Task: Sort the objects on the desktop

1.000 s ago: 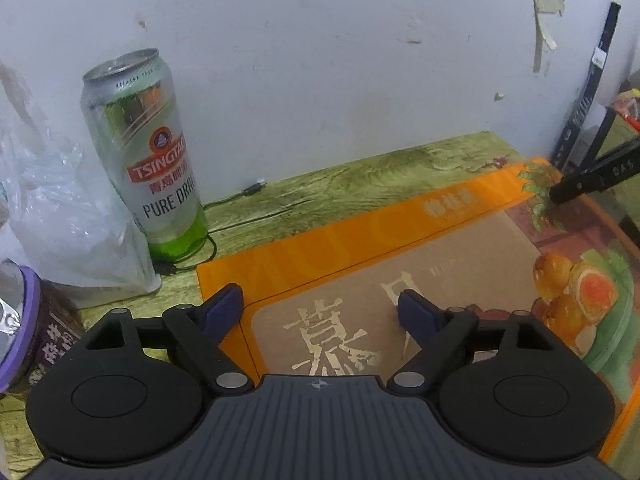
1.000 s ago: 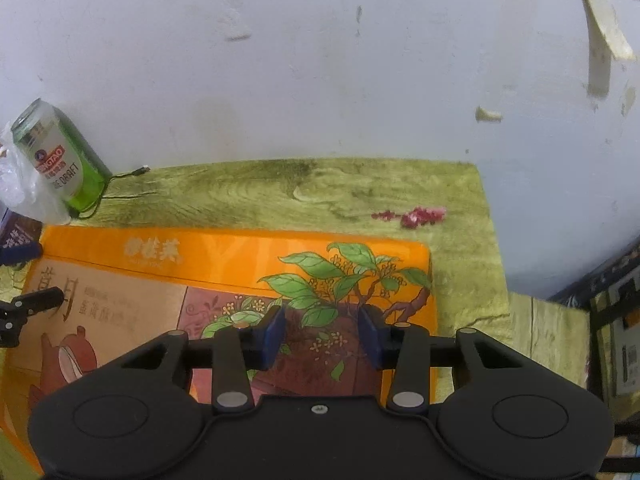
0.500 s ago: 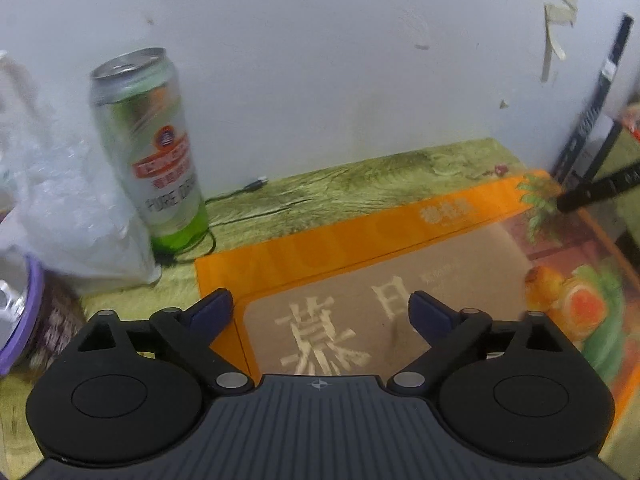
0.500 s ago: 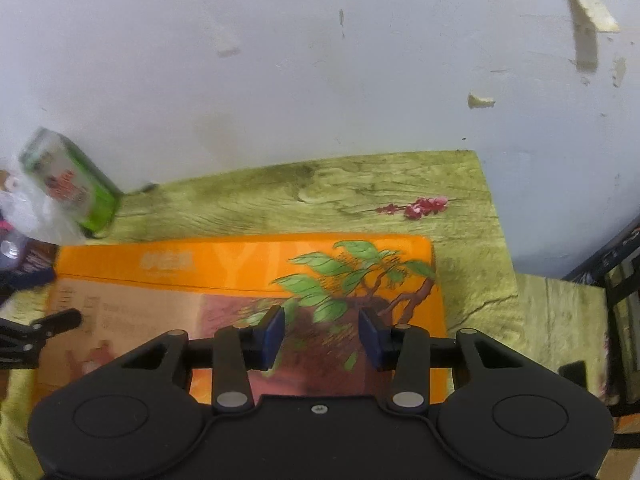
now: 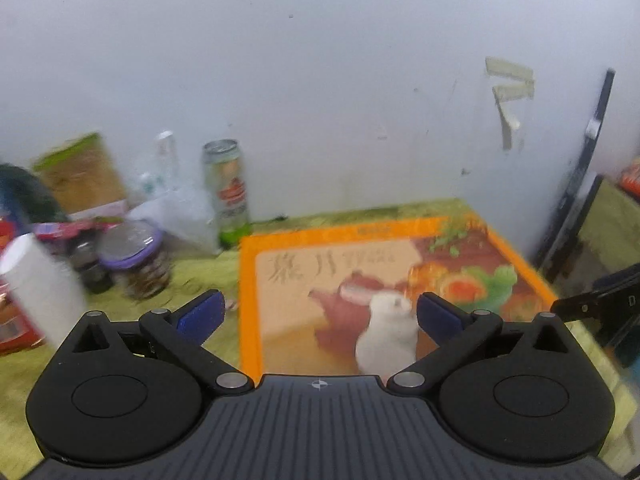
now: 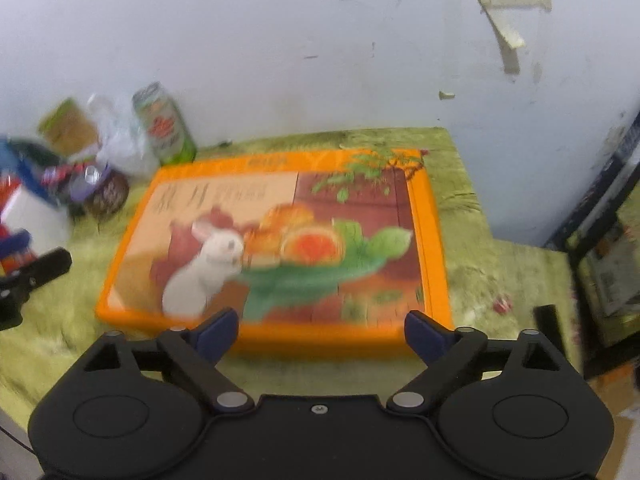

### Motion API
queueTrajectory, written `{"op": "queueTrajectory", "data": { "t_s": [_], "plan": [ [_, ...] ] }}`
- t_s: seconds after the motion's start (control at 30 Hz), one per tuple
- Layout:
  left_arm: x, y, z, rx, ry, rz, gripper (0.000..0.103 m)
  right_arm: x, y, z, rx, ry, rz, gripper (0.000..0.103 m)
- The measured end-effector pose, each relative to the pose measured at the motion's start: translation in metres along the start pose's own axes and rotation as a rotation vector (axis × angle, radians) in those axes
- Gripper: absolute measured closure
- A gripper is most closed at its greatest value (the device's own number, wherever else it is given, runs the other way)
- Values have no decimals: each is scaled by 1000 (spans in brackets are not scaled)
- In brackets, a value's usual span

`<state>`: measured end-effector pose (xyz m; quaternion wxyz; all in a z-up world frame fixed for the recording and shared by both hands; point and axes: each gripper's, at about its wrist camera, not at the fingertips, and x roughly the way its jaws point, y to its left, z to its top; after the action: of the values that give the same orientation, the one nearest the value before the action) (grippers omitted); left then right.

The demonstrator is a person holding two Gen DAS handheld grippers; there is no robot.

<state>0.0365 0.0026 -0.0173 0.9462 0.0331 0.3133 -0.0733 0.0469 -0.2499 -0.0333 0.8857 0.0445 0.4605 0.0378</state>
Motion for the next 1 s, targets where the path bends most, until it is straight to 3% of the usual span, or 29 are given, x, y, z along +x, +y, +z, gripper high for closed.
{"op": "queueTrajectory", "data": {
  "t_s": [0.1,0.27,0.43,0.57,0.7,0.9,1.0],
  "plan": [
    [-18,-7,-7,-47,12,20,0,-21,9,-19,5,-23,-51,7],
    [-26,-8,-7,-65,61,-37,0,-47,32,-36,32,-67,-96,5],
    [-37,-4,-11,-80,127,-73,0,-63,56,-46,60,-41,-123,1],
    [-42,-4,-22,-50,198,-14,0,-65,74,-55,85,-4,-189,1],
    [-54,-5,-27,-46,211,24,0,-67,85,-62,89,5,-182,1],
    [-63,3,-23,-148,221,41,0,-71,93,-54,43,-20,-193,1],
    [-67,0,-24,-150,211,70,0,-76,94,-52,3,-52,-209,1]
  ]
}}
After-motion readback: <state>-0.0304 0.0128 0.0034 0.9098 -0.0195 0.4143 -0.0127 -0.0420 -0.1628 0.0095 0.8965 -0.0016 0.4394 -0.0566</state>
